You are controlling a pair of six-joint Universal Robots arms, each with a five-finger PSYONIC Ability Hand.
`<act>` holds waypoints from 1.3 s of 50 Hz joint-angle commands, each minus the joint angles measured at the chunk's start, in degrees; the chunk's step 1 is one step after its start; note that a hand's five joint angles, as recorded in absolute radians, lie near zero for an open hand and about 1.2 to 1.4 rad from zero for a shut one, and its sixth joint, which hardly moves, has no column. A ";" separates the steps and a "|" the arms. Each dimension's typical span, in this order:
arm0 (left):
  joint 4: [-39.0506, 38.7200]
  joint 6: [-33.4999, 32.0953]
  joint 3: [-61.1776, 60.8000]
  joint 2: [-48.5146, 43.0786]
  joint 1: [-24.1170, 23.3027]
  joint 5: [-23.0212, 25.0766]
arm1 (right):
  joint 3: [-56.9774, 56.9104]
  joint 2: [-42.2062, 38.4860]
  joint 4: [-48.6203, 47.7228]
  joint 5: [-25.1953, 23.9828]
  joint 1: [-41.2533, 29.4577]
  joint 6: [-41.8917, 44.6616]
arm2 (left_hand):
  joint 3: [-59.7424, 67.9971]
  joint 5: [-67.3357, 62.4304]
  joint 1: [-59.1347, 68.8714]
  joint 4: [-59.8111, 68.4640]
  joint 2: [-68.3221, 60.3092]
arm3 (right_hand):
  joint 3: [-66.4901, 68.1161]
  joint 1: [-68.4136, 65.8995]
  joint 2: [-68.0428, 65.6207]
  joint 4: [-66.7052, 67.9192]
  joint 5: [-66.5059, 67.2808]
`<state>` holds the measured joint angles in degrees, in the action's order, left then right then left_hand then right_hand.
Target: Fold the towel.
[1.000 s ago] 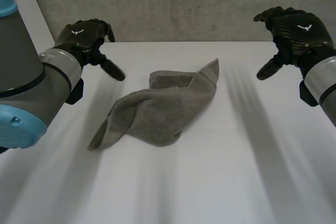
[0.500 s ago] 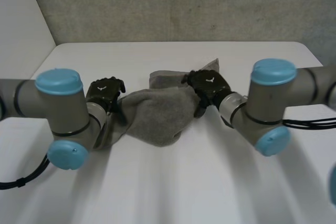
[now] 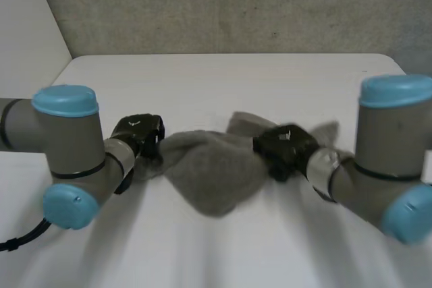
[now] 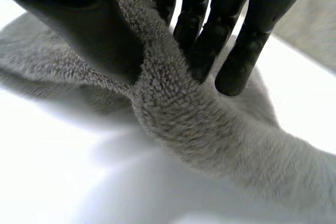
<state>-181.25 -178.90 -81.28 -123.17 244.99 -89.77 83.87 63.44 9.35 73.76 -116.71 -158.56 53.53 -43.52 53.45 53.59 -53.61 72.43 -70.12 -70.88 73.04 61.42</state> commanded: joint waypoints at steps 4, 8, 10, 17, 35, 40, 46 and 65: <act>0.81 -0.57 -11.17 3.90 0.40 3.72 | 12.37 8.28 4.37 -3.18 0.51 4.84 | -3.94 3.93 -3.87 -4.00 4.02 | -62.43 60.12 60.88 -63.04 -61.42; 0.90 -0.66 -12.06 3.99 0.66 3.72 | 11.49 8.81 3.48 -3.18 1.57 4.13 | -4.80 4.78 -4.72 -4.85 4.87 | -62.43 60.12 60.88 -63.04 -61.42; 1.33 -0.57 -12.41 4.25 1.19 3.72 | 10.70 9.16 2.78 -3.18 2.80 3.08 | -5.80 5.78 -5.72 -5.85 5.87 | -62.43 60.12 60.88 -63.04 -61.42; 1.34 -0.74 -13.98 6.18 3.56 3.90 | 10.26 10.13 -1.25 -3.80 7.54 -2.02 | -6.31 6.30 -6.23 -6.37 6.38 | -62.43 60.12 60.88 -63.04 -61.42; 0.72 -0.75 -14.52 6.45 4.09 3.81 | 11.23 4.06 -8.12 -0.55 14.75 -0.79 | -6.65 6.63 -6.57 -6.70 6.72 | -50.73 48.43 49.19 -51.35 -49.73; -0.59 -0.75 -15.13 5.75 4.00 3.81 | 11.23 4.06 -4.34 -0.46 17.21 3.52 | -10.01 9.99 -9.93 -10.07 10.08 | -45.35 43.04 43.80 -45.97 -44.34; -2.97 -0.75 -15.92 5.66 4.00 3.81 | 11.23 3.80 -0.03 -0.20 19.59 10.28 | -10.01 10.00 -9.93 -10.07 10.09 | -43.00 40.69 41.45 -43.61 -41.99; -8.42 -0.75 -16.63 5.48 3.92 3.99 | 10.79 1.07 -0.12 -0.11 20.64 11.51 | -8.67 8.65 -8.59 -8.72 8.74 | -20.62 18.32 19.08 -21.24 -19.62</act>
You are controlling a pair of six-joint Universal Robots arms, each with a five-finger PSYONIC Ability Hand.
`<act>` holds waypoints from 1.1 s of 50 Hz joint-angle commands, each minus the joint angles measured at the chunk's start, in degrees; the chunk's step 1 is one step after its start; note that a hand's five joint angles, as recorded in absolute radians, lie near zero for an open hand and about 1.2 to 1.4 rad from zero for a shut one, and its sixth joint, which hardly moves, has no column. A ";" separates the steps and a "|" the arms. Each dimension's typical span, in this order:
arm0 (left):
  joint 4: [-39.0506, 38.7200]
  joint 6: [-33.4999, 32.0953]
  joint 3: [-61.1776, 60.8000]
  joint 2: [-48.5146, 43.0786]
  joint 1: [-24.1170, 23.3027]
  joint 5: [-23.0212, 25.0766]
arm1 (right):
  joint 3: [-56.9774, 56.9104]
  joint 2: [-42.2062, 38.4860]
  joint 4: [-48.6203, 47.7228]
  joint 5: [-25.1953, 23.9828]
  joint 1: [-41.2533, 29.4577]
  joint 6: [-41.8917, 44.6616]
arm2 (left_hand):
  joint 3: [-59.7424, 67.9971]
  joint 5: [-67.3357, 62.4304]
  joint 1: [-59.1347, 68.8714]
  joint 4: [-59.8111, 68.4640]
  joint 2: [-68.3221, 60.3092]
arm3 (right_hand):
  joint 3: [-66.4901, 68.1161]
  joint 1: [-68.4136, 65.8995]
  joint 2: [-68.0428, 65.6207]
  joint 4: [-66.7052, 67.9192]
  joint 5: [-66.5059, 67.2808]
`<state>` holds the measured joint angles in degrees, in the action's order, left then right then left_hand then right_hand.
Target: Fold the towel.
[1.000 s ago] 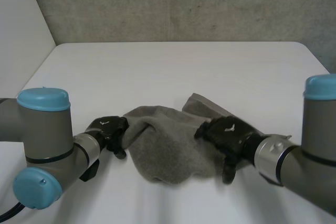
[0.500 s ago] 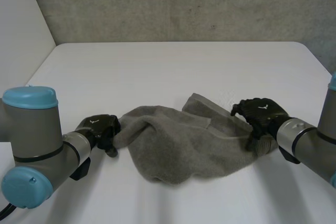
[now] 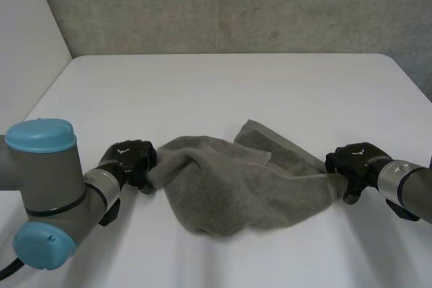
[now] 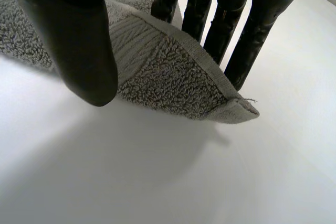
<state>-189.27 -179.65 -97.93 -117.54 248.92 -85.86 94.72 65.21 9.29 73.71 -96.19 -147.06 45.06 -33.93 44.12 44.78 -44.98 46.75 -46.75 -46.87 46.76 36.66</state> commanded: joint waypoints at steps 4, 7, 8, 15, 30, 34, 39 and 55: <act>-0.40 0.00 0.02 -0.32 -0.01 0.69 | -0.33 -1.14 0.02 -0.06 0.21 0.02 | 10.67 -11.80 11.61 10.95 -10.75 | 19.62 -19.62 -19.51 19.62 19.71; -0.23 -0.09 0.02 -0.32 -0.01 1.57 | -0.42 -1.14 0.02 -0.15 0.22 0.11 | 29.98 -31.11 30.92 30.26 -30.06 | 33.19 -33.19 -33.08 33.19 33.28; -0.23 -0.09 0.02 -0.32 -0.01 1.57 | -0.42 -1.14 0.02 -0.15 0.21 0.11 | 30.08 -31.21 31.02 30.36 -30.17 | 33.25 -33.25 -33.13 33.24 33.34; -0.49 -1.14 5.27 0.82 1.39 3.15 | -6.80 -0.61 -1.11 -0.15 -0.75 -0.76 | 34.94 -36.07 35.88 35.22 -35.02 | 33.25 -33.25 -33.13 33.24 33.34; -1.90 -9.32 51.61 -1.73 2.72 2.80 | -41.02 4.75 -28.19 5.13 -7.96 -9.73 | 34.94 -36.07 35.88 35.22 -35.02 | 33.25 -33.25 -33.13 33.24 33.34; -7.07 -5.82 58.46 -0.94 3.33 0.27 | -41.38 5.90 -32.58 7.06 -7.96 -13.51 | 34.94 -36.07 35.88 35.22 -35.02 | 33.25 -33.25 -33.13 33.24 33.34; -8.49 -1.68 56.63 -0.15 5.35 -1.50 | -38.93 5.19 -27.77 6.71 -7.96 -13.43 | 34.94 -36.07 35.88 35.22 -35.02 | 33.25 -33.25 -33.13 33.24 33.34; -14.03 -1.05 18.39 -0.41 9.83 4.12 | -12.93 3.44 -26.96 -7.78 -7.35 -12.64 | 34.94 -36.07 35.88 35.22 -35.02 | 33.25 -33.25 -33.13 33.24 33.34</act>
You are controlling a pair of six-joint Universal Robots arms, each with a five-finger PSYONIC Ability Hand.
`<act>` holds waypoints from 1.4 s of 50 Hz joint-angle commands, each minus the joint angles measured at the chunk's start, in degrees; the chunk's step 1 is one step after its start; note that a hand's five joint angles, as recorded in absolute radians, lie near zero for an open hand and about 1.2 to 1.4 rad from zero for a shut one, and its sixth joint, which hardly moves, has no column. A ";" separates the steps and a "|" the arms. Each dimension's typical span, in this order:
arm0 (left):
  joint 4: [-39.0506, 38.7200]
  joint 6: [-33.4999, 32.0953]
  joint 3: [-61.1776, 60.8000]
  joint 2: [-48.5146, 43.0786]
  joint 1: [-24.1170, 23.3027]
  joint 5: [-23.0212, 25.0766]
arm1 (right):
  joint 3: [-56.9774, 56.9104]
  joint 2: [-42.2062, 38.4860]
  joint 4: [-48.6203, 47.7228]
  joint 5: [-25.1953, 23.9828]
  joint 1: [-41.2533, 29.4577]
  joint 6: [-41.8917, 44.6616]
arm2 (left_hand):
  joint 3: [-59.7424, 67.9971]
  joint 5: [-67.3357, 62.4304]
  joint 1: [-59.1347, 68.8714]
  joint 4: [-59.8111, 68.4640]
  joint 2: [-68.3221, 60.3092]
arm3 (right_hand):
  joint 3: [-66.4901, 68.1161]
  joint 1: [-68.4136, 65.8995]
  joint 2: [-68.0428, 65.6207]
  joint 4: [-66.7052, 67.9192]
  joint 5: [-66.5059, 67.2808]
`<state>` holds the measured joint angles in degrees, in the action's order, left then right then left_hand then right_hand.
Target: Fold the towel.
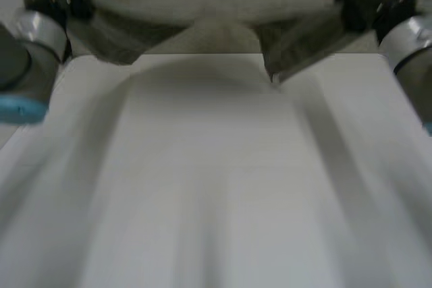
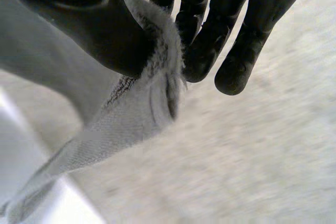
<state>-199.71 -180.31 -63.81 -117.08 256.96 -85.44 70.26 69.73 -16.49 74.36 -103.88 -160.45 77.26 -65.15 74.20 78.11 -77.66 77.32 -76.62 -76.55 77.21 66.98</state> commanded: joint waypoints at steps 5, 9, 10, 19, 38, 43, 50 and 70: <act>-8.76 -2.41 -25.23 -2.63 2.58 6.43 | 20.45 -4.08 -2.67 -10.73 0.26 4.10 | 2.74 -4.85 5.80 1.89 -2.34 | 2.68 -3.38 -3.45 2.79 3.02; -11.83 -9.42 -31.97 -3.15 3.72 8.54 | 26.67 -6.18 -2.76 -10.46 0.26 10.93 | 2.74 -4.85 5.80 1.89 -2.34 | 2.68 -3.38 -3.45 2.79 3.02; -11.84 -9.44 -31.99 -3.15 3.72 8.54 | 26.69 -6.19 -2.76 -10.46 0.26 10.95 | 2.74 -4.85 5.80 1.89 -2.34 | 2.68 -3.38 -3.45 2.79 3.02; -13.16 -19.02 -36.12 -2.71 7.50 8.80 | 33.97 0.91 -1.62 -10.20 2.36 14.91 | 2.74 -4.85 5.80 1.89 -2.34 | 2.68 -3.38 -3.45 2.79 3.02; -21.68 -19.82 -37.44 -6.58 7.50 8.01 | 35.83 5.06 -1.62 -8.98 9.22 7.52 | -22.30 20.19 -19.24 -23.15 22.70 | 2.68 -3.38 -3.45 2.79 3.02; -20.98 -19.55 -37.71 -5.88 7.24 7.93 | 35.83 5.15 -1.79 -4.42 10.27 7.26 | -22.30 20.19 -19.24 -23.15 22.70 | 2.68 -3.38 -3.45 2.79 3.02; -20.80 -18.94 -40.86 -1.23 6.62 8.63 | 36.00 5.06 -1.53 -2.73 9.84 5.41 | 2.74 -4.85 5.80 1.89 -2.34 | 2.68 -3.38 -3.45 2.79 3.02; -15.44 -17.89 -44.39 25.99 6.09 15.48 | 27.24 19.81 8.73 -2.90 10.19 2.52 | 2.74 -4.85 5.80 1.89 -2.34 | 2.68 -3.38 -3.45 2.79 3.02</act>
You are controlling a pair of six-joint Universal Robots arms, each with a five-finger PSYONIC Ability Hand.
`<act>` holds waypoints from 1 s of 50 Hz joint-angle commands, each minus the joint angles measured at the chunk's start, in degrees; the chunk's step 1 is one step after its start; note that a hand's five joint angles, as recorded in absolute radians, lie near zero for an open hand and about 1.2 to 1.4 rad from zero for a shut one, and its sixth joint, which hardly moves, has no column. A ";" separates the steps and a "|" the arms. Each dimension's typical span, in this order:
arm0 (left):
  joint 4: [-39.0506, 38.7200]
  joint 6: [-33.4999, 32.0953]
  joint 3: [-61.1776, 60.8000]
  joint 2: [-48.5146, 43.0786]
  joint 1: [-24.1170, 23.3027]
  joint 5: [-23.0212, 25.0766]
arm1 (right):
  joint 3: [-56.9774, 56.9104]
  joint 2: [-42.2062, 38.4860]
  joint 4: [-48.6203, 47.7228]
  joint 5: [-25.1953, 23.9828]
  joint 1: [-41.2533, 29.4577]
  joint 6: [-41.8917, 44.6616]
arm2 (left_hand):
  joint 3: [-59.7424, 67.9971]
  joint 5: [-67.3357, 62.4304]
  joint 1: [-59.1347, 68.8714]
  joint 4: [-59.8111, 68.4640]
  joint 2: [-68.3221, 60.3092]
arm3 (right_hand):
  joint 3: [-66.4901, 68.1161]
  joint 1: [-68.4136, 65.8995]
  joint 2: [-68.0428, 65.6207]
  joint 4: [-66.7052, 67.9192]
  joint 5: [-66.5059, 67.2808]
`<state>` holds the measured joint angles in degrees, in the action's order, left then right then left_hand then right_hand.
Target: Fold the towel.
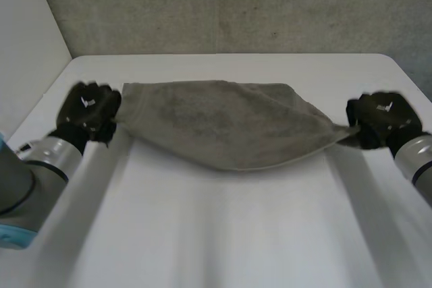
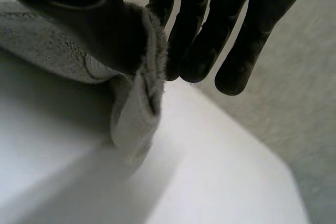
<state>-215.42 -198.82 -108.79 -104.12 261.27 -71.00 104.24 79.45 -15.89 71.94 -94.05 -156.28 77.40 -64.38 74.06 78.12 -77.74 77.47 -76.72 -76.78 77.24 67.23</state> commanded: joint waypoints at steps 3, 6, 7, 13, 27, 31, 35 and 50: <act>0.35 2.29 1.82 19.45 3.10 1.39 | -11.84 13.18 13.40 -1.44 0.62 -2.18 | 2.60 -5.62 5.94 1.88 -2.26 | 2.53 -3.28 -3.22 2.76 2.77; 1.32 4.94 3.59 23.79 3.81 2.36 | -17.11 16.34 19.28 -2.41 0.62 -1.93 | 2.60 -5.62 5.94 1.88 -2.26 | 2.53 -3.28 -3.22 2.76 2.77; 2.45 6.24 4.46 24.83 3.99 3.05 | -19.66 17.23 22.79 -2.85 0.62 -1.84 | 2.60 -5.62 5.94 1.88 -2.26 | 2.53 -3.28 -3.22 2.76 2.77; 9.39 9.07 5.87 24.50 5.56 6.92 | -25.66 14.97 32.48 -3.03 0.80 0.18 | 2.60 -5.62 5.94 1.88 -2.26 | 2.53 -3.28 -3.22 2.76 2.77; 15.30 9.33 15.63 -0.03 4.25 4.38 | -34.10 -5.62 35.05 8.66 -4.30 13.46 | 2.60 -5.62 5.94 1.88 -2.26 | 2.53 -3.28 -3.22 2.76 2.77; 19.59 9.33 30.25 -6.17 0.75 -1.76 | -48.20 -9.92 32.08 13.75 -9.13 12.93 | 2.60 -5.62 5.94 1.88 -2.26 | 2.53 -3.28 -3.22 2.76 2.77; 20.40 10.21 44.68 -6.62 0.21 -4.40 | -55.28 -9.92 25.56 13.93 -10.10 10.91 | 2.60 -5.62 5.94 1.88 -2.26 | 2.53 -3.28 -3.22 2.76 2.77; 14.25 21.90 45.63 -6.27 3.71 -3.01 | -43.19 -5.62 17.03 6.04 -9.49 2.21 | 2.60 -5.62 5.94 1.88 -2.26 | 2.53 -3.28 -3.22 2.76 2.77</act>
<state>-198.95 -180.10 -55.41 -110.51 262.20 -75.35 50.43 72.82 -0.36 81.70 -103.83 -153.88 77.45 -65.00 74.38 78.14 -77.88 77.52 -76.84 -76.80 77.30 67.35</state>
